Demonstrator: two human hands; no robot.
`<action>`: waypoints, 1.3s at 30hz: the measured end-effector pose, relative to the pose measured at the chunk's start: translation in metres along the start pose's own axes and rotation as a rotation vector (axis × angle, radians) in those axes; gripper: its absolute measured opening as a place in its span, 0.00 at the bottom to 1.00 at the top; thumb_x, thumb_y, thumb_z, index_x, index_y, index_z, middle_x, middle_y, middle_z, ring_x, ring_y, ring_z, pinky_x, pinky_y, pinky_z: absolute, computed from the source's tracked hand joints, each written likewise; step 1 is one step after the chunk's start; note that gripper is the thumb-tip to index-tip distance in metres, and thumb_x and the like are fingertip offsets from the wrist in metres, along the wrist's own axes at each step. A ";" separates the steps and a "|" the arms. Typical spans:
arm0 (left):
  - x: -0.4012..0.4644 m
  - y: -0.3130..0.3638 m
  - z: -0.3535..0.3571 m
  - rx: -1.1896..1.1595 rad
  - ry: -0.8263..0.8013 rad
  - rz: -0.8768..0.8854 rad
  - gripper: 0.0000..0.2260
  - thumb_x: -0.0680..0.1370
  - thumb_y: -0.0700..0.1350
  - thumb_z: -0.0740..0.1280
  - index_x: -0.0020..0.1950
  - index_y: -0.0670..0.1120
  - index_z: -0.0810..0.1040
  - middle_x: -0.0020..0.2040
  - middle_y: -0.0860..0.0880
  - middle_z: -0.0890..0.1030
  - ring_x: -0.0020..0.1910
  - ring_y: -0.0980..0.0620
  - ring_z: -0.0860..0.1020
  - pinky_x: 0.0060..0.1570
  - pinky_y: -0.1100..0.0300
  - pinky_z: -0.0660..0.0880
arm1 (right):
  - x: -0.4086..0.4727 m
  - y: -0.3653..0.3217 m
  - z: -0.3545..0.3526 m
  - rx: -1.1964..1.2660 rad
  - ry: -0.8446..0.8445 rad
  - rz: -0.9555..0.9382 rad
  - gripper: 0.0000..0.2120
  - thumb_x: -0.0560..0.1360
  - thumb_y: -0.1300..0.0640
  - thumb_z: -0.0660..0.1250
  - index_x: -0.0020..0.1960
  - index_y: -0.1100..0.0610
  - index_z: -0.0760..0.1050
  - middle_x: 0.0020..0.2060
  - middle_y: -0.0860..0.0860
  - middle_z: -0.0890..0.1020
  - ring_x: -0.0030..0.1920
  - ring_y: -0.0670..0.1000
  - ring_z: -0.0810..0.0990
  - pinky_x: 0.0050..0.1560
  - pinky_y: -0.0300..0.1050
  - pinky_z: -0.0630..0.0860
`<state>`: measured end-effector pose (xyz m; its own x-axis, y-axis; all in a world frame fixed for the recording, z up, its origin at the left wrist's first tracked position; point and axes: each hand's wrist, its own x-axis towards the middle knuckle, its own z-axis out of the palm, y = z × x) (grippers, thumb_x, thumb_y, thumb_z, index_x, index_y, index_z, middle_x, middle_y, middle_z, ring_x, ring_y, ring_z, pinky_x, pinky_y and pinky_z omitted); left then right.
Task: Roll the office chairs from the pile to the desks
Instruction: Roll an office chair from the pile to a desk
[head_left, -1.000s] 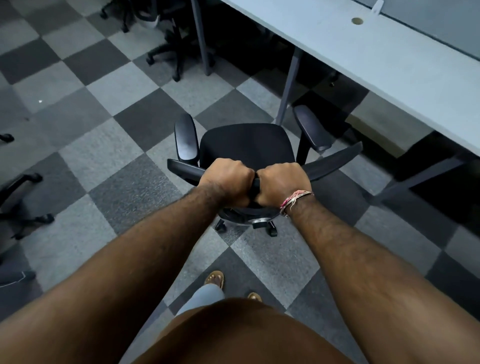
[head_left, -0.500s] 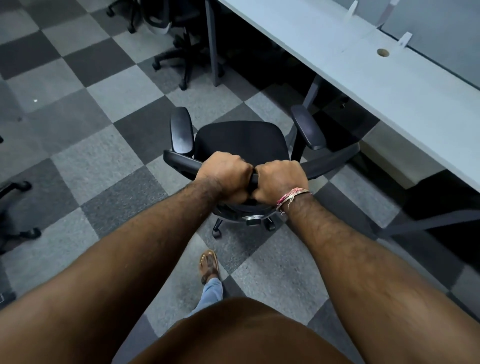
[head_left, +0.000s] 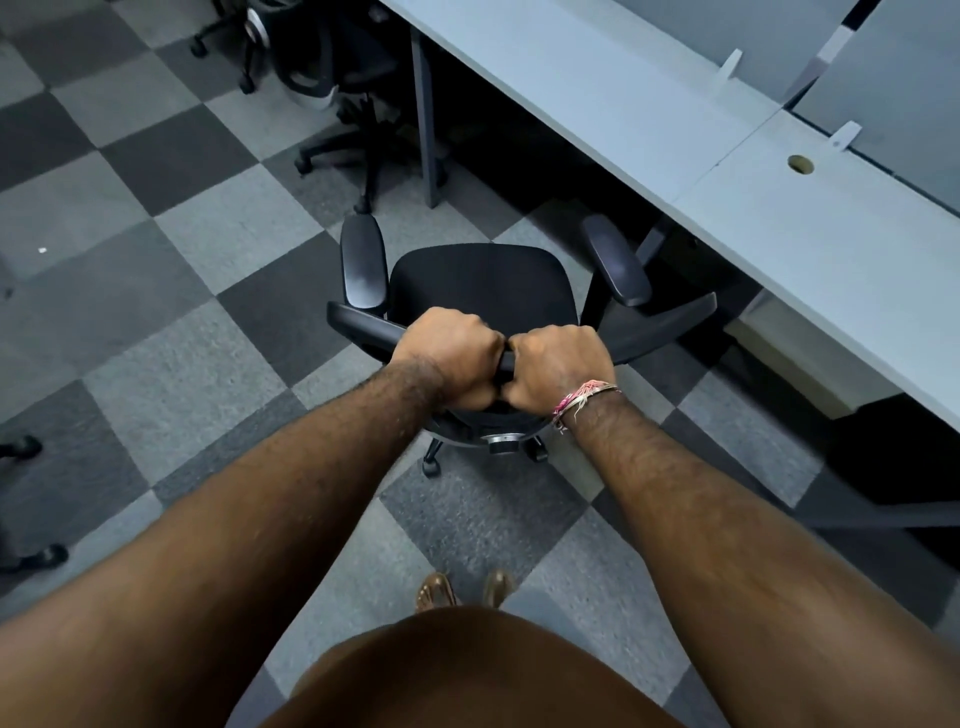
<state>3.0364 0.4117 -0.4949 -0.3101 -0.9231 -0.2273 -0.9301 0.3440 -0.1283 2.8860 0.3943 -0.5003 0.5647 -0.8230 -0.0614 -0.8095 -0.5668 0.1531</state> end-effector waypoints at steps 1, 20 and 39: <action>0.009 -0.009 0.000 0.001 0.005 -0.002 0.09 0.72 0.58 0.64 0.39 0.54 0.74 0.35 0.54 0.77 0.31 0.49 0.74 0.34 0.56 0.73 | 0.013 0.002 -0.001 0.004 0.005 -0.004 0.13 0.66 0.42 0.67 0.43 0.49 0.80 0.37 0.49 0.83 0.39 0.56 0.82 0.36 0.45 0.68; 0.220 -0.203 -0.026 0.016 -0.021 -0.074 0.10 0.71 0.59 0.64 0.39 0.53 0.74 0.34 0.54 0.77 0.30 0.49 0.76 0.37 0.54 0.79 | 0.298 0.062 -0.006 0.045 0.025 -0.019 0.11 0.67 0.43 0.66 0.43 0.49 0.78 0.36 0.49 0.81 0.36 0.55 0.80 0.35 0.46 0.69; 0.249 -0.411 0.002 0.115 0.034 0.297 0.11 0.72 0.61 0.63 0.40 0.54 0.75 0.36 0.54 0.79 0.33 0.50 0.77 0.38 0.55 0.78 | 0.435 -0.076 -0.030 0.087 -0.006 0.381 0.10 0.68 0.45 0.66 0.43 0.50 0.79 0.37 0.50 0.83 0.39 0.57 0.82 0.36 0.46 0.66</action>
<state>3.3416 0.0407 -0.5008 -0.5730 -0.7841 -0.2387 -0.7703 0.6146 -0.1700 3.1976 0.0803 -0.5088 0.2198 -0.9753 -0.0221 -0.9719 -0.2209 0.0820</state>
